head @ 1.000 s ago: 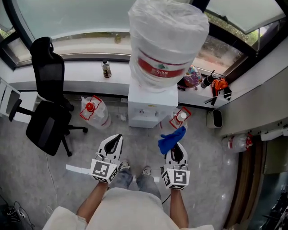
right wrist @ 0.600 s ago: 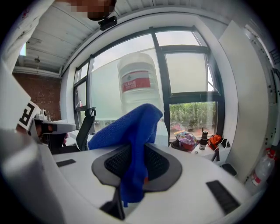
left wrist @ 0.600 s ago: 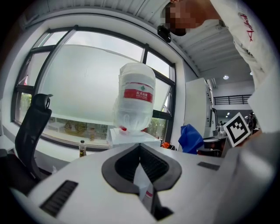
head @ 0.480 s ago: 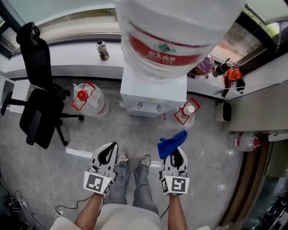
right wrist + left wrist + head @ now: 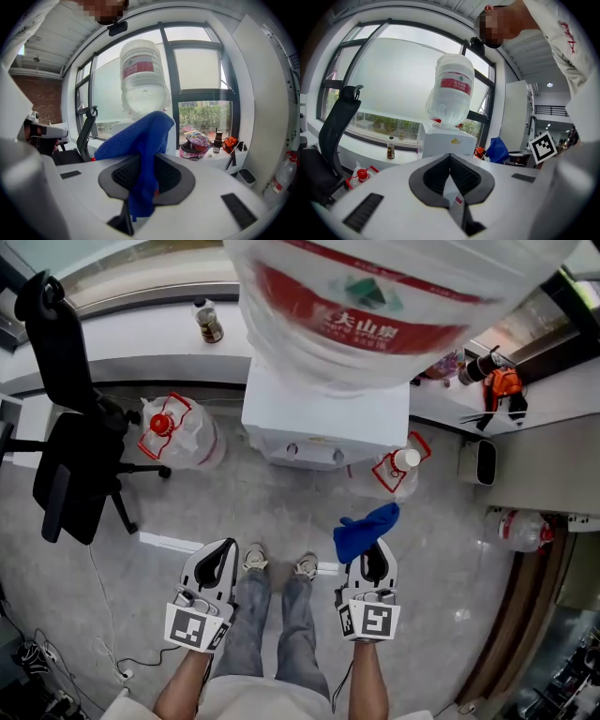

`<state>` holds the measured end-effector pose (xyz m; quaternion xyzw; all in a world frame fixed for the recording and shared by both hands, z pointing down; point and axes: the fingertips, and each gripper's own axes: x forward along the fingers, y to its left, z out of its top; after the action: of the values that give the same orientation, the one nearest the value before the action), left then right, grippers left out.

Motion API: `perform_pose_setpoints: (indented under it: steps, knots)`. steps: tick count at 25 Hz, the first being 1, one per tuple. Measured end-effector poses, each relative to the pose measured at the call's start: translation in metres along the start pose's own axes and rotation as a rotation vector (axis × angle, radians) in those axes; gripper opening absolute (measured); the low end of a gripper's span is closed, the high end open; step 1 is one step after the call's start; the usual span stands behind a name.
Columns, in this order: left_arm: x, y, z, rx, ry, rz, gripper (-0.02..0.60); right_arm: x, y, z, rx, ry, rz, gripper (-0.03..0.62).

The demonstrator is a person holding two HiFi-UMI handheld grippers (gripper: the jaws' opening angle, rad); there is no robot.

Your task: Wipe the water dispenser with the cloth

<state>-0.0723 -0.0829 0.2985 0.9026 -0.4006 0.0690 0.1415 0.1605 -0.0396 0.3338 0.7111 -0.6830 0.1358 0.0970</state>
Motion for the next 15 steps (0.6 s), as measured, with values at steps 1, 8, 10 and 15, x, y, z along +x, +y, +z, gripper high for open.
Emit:
perform_pose_setpoints:
  steps: [1,8,10,15]
  knots:
    - [0.001,0.000,-0.001,-0.002,0.001,-0.003,0.011,0.003,0.000,0.000,-0.001,-0.001,-0.001,0.089]
    - [0.005,0.003,0.001,-0.007,0.010,-0.007,0.011,0.033,-0.014,0.018,-0.005,-0.049,-0.020,0.089]
    - [0.004,0.007,0.003,-0.005,0.012,-0.003,0.011,0.045,-0.019,0.026,-0.019,-0.059,-0.034,0.089]
    - [0.004,0.012,0.007,-0.002,0.015,0.003,0.011,0.074,-0.041,0.036,-0.019,-0.079,-0.079,0.089]
